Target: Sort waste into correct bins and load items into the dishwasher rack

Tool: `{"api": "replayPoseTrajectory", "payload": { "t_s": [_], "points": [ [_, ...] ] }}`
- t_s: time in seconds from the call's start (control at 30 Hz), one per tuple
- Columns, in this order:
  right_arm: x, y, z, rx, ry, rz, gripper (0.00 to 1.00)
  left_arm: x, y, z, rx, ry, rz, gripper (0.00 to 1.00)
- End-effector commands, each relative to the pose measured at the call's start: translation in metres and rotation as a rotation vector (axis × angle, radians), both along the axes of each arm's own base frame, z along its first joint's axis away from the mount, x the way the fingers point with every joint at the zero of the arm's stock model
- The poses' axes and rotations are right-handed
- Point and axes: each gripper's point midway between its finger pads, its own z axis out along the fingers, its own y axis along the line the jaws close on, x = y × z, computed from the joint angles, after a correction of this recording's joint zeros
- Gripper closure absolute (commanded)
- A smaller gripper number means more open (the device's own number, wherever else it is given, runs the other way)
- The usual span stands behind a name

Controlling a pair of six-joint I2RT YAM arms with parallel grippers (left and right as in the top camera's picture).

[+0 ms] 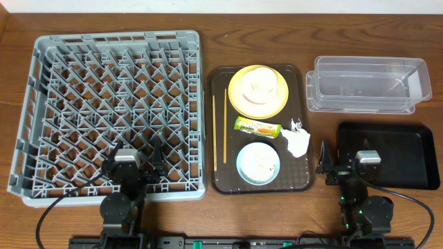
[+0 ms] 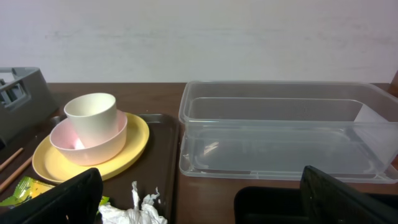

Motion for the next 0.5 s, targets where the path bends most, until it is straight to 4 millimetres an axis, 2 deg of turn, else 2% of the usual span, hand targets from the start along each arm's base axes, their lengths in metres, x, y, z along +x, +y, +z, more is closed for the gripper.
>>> {"api": "replayPoseTrajectory", "payload": {
  "t_s": [0.0, 0.47],
  "points": [
    [-0.0003, 0.0003, -0.0001, -0.008, -0.001, 0.003, 0.01, -0.001, 0.0036, -0.0145, 0.009, 0.045, 0.017, 0.06],
    [-0.0003, 0.0003, -0.0001, -0.008, -0.001, 0.003, 0.01, -0.0011, 0.0036, -0.0147, 0.009, 0.046, 0.017, 0.06]
  ]
}}
